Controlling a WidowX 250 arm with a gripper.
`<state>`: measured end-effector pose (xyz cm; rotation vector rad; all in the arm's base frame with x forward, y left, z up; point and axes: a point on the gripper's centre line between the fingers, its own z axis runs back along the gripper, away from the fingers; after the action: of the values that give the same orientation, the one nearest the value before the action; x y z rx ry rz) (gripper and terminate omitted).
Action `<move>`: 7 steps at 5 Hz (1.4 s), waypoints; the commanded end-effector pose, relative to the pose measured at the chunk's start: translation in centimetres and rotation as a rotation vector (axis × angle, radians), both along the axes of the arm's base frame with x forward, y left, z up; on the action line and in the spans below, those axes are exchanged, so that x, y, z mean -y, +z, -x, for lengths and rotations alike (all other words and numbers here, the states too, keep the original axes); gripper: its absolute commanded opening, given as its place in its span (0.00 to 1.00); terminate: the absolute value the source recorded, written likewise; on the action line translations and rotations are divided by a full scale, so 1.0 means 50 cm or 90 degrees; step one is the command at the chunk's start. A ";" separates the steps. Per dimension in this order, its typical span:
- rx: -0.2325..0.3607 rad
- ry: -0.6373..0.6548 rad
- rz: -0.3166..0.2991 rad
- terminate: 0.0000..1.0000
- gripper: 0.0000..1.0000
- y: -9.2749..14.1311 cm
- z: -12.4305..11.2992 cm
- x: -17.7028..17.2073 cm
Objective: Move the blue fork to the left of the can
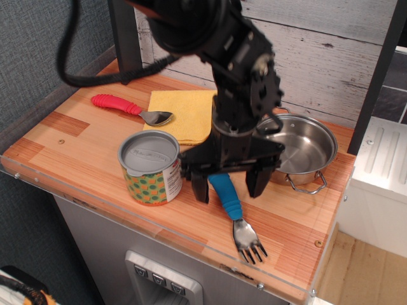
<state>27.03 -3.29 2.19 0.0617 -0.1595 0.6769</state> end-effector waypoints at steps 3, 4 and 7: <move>0.006 0.037 0.023 0.00 0.00 0.011 -0.017 -0.003; 0.022 0.044 0.032 0.00 0.00 0.046 -0.023 -0.001; 0.020 0.006 -0.002 0.00 0.00 0.160 -0.014 -0.058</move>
<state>26.93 -0.24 8.67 0.0783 -0.1316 0.6868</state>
